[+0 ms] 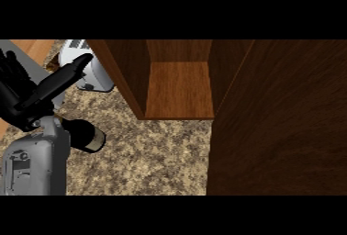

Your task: Pick up the wine, place it into the cabinet and close the cabinet

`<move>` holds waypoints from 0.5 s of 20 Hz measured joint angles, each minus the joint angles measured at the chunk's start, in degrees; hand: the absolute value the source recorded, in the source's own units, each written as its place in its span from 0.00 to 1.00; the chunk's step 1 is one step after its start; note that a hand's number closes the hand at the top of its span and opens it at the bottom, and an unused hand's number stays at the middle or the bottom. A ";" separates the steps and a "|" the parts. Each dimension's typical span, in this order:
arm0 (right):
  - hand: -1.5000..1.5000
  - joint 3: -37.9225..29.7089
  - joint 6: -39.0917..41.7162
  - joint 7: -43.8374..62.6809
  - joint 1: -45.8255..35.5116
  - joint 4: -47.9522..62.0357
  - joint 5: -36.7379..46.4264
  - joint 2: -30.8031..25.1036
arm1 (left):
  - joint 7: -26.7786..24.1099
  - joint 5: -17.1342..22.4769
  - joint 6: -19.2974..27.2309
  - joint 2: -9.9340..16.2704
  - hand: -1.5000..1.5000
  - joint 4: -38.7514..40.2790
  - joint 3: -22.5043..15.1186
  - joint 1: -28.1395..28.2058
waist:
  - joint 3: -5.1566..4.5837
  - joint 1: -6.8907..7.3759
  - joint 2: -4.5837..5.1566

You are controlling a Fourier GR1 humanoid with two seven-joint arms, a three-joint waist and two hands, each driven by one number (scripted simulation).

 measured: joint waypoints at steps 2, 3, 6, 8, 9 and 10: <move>0.00 -0.75 0.33 0.80 -0.22 -0.27 -0.48 -0.08 | 1.09 -1.40 1.66 -0.43 0.00 -0.45 -1.68 0.01 | -0.01 0.05 -0.03; 0.00 -1.61 0.99 0.57 0.12 -0.18 -0.95 -0.23 | 1.37 -1.81 2.16 -0.40 0.00 -0.52 -2.00 0.08 | -0.02 0.06 -0.04; 0.00 -2.17 0.93 2.03 -1.50 -0.07 -1.23 -0.09 | 1.38 -2.09 3.00 -0.30 0.00 -0.42 -2.84 0.32 | -0.03 0.14 -0.05; 0.00 -2.77 1.30 2.85 -1.19 -0.48 -2.05 -0.33 | 3.59 -3.93 4.00 -0.11 0.00 -0.83 -3.55 -0.17 | -0.05 0.16 -0.10; 0.00 -3.14 1.06 3.42 -2.22 -0.25 -2.08 -0.33 | 4.34 -4.11 4.00 0.30 0.00 -0.99 -3.49 -0.16 | -0.06 0.20 -0.09; 0.00 -2.91 1.01 3.57 -2.15 -0.25 -2.05 0.01 | 4.82 -4.63 4.39 0.06 0.00 -1.57 -4.03 0.41 | -0.06 0.21 -0.09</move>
